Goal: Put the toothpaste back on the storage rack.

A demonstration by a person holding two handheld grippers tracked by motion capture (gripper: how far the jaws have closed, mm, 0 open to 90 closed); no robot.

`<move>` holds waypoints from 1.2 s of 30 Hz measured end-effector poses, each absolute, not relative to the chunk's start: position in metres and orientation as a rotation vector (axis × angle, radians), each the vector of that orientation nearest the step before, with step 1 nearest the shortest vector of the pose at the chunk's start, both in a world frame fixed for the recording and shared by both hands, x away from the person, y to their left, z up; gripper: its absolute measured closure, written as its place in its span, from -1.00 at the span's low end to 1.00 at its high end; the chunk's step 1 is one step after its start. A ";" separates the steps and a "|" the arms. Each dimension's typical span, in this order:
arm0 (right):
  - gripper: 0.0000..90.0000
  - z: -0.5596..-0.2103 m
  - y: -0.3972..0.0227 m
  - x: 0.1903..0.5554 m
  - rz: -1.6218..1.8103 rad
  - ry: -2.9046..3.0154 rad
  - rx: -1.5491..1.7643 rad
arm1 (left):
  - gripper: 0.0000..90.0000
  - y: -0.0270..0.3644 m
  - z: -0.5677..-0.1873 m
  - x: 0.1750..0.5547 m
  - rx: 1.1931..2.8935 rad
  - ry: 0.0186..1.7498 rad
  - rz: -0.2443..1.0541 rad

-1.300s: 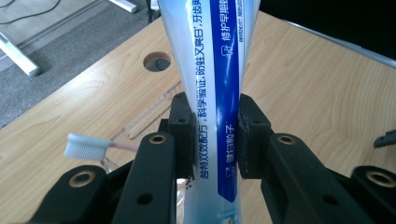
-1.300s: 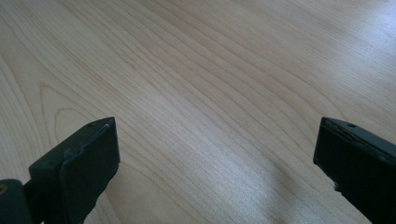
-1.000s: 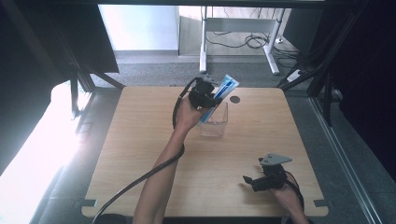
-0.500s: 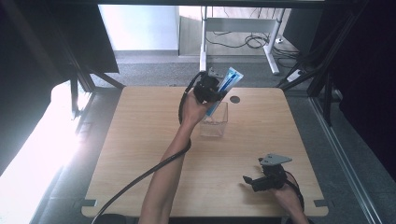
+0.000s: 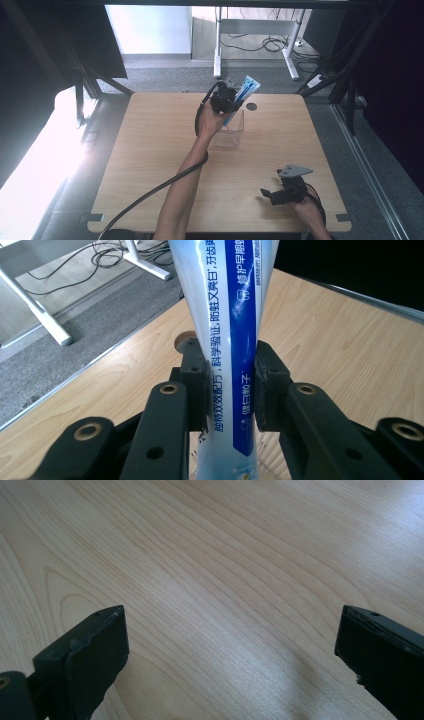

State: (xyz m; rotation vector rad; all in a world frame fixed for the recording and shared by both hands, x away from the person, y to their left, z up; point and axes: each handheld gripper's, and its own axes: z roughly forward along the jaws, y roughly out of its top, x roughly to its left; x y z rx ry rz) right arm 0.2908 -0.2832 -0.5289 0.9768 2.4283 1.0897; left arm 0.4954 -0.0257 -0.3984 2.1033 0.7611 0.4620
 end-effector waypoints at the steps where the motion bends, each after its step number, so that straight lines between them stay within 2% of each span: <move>1: -0.98 -0.529 -0.283 0.291 1.089 2.429 0.977 | 0.60 -0.026 -0.400 0.495 2.109 0.758 0.462; 19: -0.98 -0.529 -0.283 0.291 1.086 2.430 0.977 | 0.59 -0.026 -0.431 0.490 2.139 0.745 0.458; 36: -0.97 -0.530 -0.282 0.291 1.079 2.435 0.973 | 0.57 -0.024 -0.442 0.484 2.162 0.721 0.432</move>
